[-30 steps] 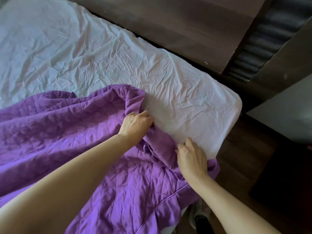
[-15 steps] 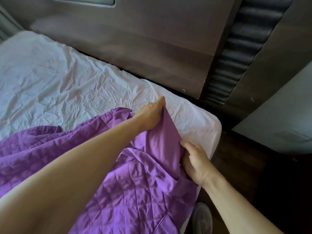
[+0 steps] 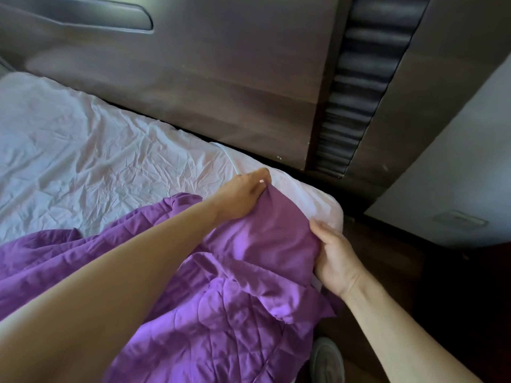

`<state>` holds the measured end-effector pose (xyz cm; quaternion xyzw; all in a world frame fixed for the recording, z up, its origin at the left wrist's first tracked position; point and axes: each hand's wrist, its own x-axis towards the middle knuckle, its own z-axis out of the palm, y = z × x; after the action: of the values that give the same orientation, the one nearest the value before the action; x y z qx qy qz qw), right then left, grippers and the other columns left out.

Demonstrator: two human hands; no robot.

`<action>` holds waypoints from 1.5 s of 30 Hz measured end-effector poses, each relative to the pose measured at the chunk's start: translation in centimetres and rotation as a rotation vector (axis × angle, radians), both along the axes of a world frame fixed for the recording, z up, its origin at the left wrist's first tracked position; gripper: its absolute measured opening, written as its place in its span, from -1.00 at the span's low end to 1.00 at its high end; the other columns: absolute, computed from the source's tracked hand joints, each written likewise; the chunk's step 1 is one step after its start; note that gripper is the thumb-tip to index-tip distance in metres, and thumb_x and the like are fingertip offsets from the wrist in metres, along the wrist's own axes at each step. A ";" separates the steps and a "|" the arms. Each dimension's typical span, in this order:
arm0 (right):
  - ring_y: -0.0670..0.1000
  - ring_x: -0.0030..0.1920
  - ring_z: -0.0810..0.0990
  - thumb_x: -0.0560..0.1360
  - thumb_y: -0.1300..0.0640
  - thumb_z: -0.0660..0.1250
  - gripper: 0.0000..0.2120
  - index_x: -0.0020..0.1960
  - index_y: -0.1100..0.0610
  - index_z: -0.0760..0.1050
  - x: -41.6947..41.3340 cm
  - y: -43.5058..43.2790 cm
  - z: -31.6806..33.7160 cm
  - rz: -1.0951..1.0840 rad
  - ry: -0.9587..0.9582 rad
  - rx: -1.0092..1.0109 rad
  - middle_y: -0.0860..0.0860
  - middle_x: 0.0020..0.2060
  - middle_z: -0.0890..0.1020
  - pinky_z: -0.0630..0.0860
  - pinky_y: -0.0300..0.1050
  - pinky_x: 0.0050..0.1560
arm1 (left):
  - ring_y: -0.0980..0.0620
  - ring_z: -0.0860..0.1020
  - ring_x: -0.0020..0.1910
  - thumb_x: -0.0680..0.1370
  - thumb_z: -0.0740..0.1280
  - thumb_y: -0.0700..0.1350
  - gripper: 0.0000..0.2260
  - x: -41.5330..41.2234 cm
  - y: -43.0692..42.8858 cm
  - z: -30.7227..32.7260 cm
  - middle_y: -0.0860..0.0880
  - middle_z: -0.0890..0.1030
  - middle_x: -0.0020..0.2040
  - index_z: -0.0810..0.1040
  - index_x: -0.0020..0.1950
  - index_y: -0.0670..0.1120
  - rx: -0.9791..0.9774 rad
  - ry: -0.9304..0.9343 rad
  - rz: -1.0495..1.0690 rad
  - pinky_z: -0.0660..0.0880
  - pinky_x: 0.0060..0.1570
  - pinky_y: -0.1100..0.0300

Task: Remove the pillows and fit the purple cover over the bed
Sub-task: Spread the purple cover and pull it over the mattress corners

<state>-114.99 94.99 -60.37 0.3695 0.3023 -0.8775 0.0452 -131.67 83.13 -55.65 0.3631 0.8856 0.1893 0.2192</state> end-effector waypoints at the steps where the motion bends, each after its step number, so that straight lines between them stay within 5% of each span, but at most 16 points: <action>1: 0.02 -0.16 0.66 0.55 0.22 0.25 -0.90 -0.06 0.20 0.54 0.0 0.2 -0.1 0.014 -0.015 0.110 0.14 -0.16 0.66 0.55 -0.11 -0.13 | -0.02 0.49 -0.18 0.60 0.09 -0.20 -0.85 0.1 -0.1 0.0 -0.04 0.56 -0.17 0.44 -0.02 -0.05 0.030 -0.056 0.011 0.37 -0.17 0.17; 6: 0.09 -0.14 0.58 0.57 0.25 0.22 -0.86 -0.11 0.23 0.52 0.4 0.6 -1.1 0.165 -0.095 0.655 0.16 -0.16 0.61 0.51 -0.03 -0.05 | 0.14 0.39 -0.35 0.61 0.15 -0.20 -0.82 1.2 -1.8 -0.1 0.06 0.47 -0.31 0.53 -0.09 -0.11 -0.011 -0.375 0.045 0.35 -0.25 0.31; 10: 0.07 -0.21 0.49 0.58 0.21 0.21 -0.84 -0.12 0.25 0.48 0.3 0.4 -1.0 0.052 -0.089 0.629 0.14 -0.25 0.53 0.43 -0.04 -0.15 | 0.13 0.40 -0.35 0.62 0.12 -0.21 -0.78 1.9 -1.7 -1.2 0.07 0.49 -0.27 0.57 0.06 -0.13 -0.187 -0.331 0.094 0.29 -0.48 0.52; 14: 0.07 -0.19 0.53 0.56 0.23 0.24 -0.81 -0.19 0.15 0.55 0.4 0.6 -0.5 0.008 -0.062 0.555 0.09 -0.26 0.59 0.45 -0.02 -0.09 | 0.08 0.35 -0.36 0.58 0.09 -0.26 -0.65 1.4 -1.5 -1.3 0.03 0.42 -0.40 0.41 -0.38 -0.05 -0.444 -0.389 -0.109 0.28 -0.34 0.31; 19: 0.08 -0.10 0.61 0.55 0.25 0.27 -0.87 -0.10 0.17 0.58 0.5 0.7 0.1 -0.011 -0.073 0.445 0.11 -0.19 0.65 0.52 0.04 0.06 | 0.08 0.18 -0.47 0.45 0.06 -0.36 -0.69 0.9 -1.7 -0.3 0.01 0.23 -0.48 0.24 -0.45 -0.08 -0.536 -0.444 -0.139 0.20 -0.48 0.35; 25: 0.12 -0.08 0.67 0.55 0.17 0.27 -0.82 -0.05 0.25 0.59 -0.1 -0.3 0.9 0.004 -0.009 0.087 0.18 -0.10 0.69 0.57 0.02 0.01 | 0.14 0.38 -0.35 0.58 0.17 -0.24 -0.78 -0.1 -2.1 -0.7 0.08 0.46 -0.33 0.45 -0.25 -0.07 -0.138 -0.229 0.083 0.30 -0.37 0.40; 29: 0.08 -0.16 0.62 0.60 0.24 0.16 -0.80 -0.12 0.21 0.52 -1.1 -2.7 0.2 0.139 -0.112 0.276 0.12 -0.15 0.65 0.54 -0.09 -0.09 | 0.18 0.51 -0.30 0.59 0.19 -0.22 -0.84 0.3 -1.7 -0.6 -0.04 0.62 -0.18 0.54 -0.11 -0.15 0.093 -0.218 0.186 0.45 -0.18 0.32; 34: 0.09 0.01 0.63 0.53 0.33 0.23 -0.80 0.01 0.20 0.61 -1.0 -3.5 0.6 0.518 0.000 0.322 0.10 -0.03 0.68 0.54 -0.05 0.10 | -0.04 0.53 -0.22 0.58 0.20 -0.23 -0.87 -0.1 -0.6 -0.1 -0.14 0.62 -0.19 0.53 -0.09 -0.15 0.145 -0.116 0.136 0.43 -0.12 0.20; 39: 0.05 -0.21 0.58 0.49 0.35 0.26 -0.87 -0.17 0.20 0.53 -0.1 -1.5 0.2 0.319 0.037 0.092 0.12 -0.21 0.62 0.49 -0.11 -0.12 | 0.15 0.37 -0.45 0.58 0.21 -0.23 -0.85 -1.6 -0.7 0.8 -0.01 0.46 -0.42 0.50 -0.15 -0.07 0.183 -0.148 0.177 0.32 -0.41 0.36; 42: -0.01 -0.31 0.58 0.47 0.43 0.21 -0.76 -0.26 0.16 0.47 -0.1 -1.6 0.4 0.267 0.126 0.022 0.07 -0.32 0.61 0.52 -0.20 -0.24 | 0.14 0.36 -0.37 0.59 0.20 -0.23 -0.86 -1.1 0.1 0.9 -0.03 0.47 -0.34 0.50 -0.12 -0.10 0.194 -0.139 0.130 0.32 -0.33 0.42; 45: 0.00 -0.27 0.60 0.37 0.36 0.28 -0.87 -0.18 0.16 0.50 -0.3 -2.2 0.9 0.242 0.196 -0.031 0.07 -0.28 0.63 0.53 -0.18 -0.18 | 0.21 0.38 -0.35 0.58 0.20 -0.24 -0.87 -0.8 0.9 0.8 0.05 0.47 -0.32 0.50 -0.11 -0.08 0.203 -0.102 0.126 0.31 -0.28 0.48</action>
<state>-115.25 92.75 -59.51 0.2421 0.3342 -0.9021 0.1263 -132.49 84.08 -54.81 0.3172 0.8705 0.3096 0.2138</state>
